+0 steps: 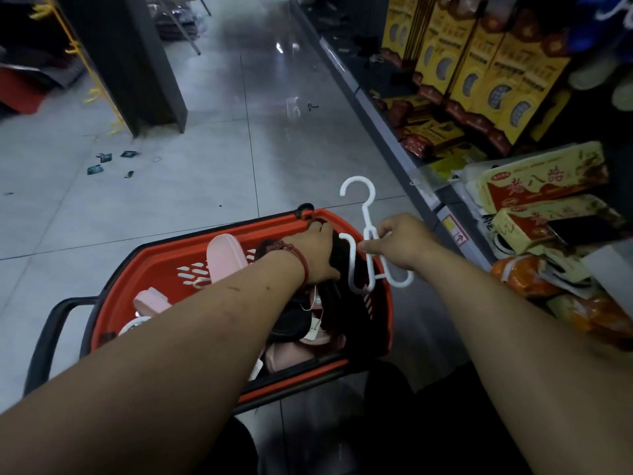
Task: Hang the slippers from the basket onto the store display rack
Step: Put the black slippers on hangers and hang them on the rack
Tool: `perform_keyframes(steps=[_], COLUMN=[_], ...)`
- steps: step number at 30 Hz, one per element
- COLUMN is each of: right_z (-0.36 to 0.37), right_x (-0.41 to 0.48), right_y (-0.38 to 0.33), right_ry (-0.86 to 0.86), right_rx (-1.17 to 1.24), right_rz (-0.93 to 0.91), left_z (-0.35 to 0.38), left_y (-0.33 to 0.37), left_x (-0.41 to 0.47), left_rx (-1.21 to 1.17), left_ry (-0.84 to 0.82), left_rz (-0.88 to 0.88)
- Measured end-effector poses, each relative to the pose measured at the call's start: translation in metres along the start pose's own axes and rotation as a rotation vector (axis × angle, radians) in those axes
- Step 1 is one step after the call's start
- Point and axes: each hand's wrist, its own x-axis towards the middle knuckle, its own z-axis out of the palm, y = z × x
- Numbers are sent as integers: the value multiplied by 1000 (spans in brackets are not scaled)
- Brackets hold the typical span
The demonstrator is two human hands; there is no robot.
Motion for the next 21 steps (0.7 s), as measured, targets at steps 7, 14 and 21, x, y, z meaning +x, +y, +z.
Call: perform_keyframes(steps=[7,14,21], right_z=[-1,-2,16], right_x=[-9,-24,-40], right_y=[-6,-26,-61], right_ry=[11,68,134], right_rx=[41,159,202], right_rz=[-31,-162,-258], left_z=[-28,-76,-94], left_y=[-7,-49,-100], left_x=[-9,-46,-106], left_rx=[-265,-462,-495], left_ry=[164,500,620], left_rz=[-71,25,-3])
